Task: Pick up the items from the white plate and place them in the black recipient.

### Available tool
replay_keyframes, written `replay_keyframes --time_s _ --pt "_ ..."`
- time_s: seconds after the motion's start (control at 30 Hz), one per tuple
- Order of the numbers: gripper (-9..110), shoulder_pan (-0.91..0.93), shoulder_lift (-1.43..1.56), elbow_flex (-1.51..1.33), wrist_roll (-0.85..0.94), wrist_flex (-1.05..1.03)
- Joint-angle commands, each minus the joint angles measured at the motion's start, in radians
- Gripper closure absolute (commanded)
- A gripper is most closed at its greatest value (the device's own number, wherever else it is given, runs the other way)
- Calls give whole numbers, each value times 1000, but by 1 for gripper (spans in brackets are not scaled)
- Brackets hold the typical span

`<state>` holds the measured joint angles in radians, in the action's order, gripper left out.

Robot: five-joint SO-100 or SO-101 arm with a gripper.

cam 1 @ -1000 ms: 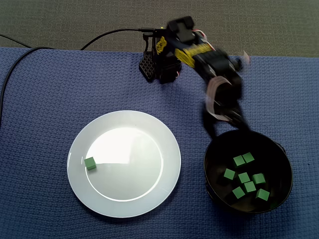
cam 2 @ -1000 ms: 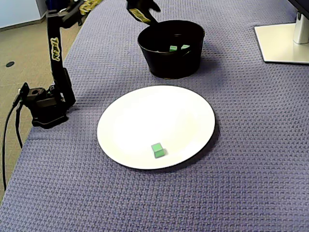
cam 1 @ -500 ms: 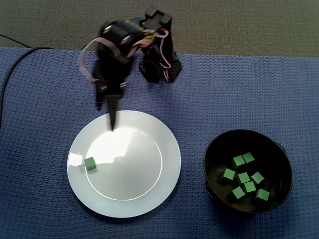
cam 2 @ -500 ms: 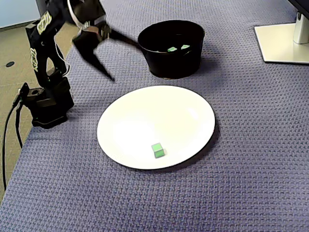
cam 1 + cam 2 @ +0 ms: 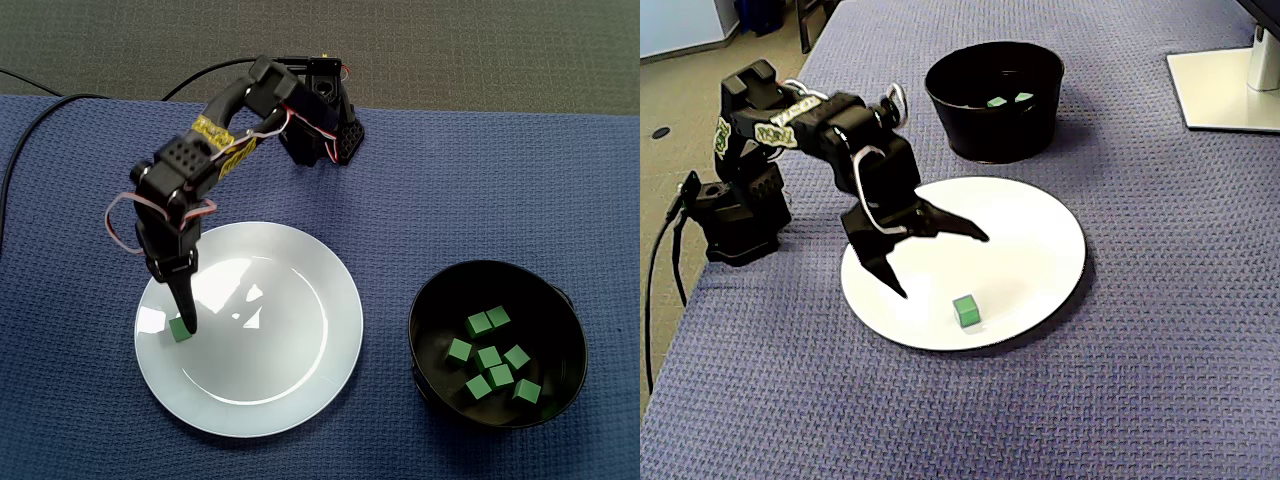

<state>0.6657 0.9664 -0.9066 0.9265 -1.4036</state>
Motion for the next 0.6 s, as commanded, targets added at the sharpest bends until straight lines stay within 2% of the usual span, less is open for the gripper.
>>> replay_keyframes --time_s 0.0,0.33,0.57 --pt "50 -40 -61 101 -5 -11" --pt "55 -66 -285 347 -34 -52" --pt "70 -48 -339 396 -23 -15"
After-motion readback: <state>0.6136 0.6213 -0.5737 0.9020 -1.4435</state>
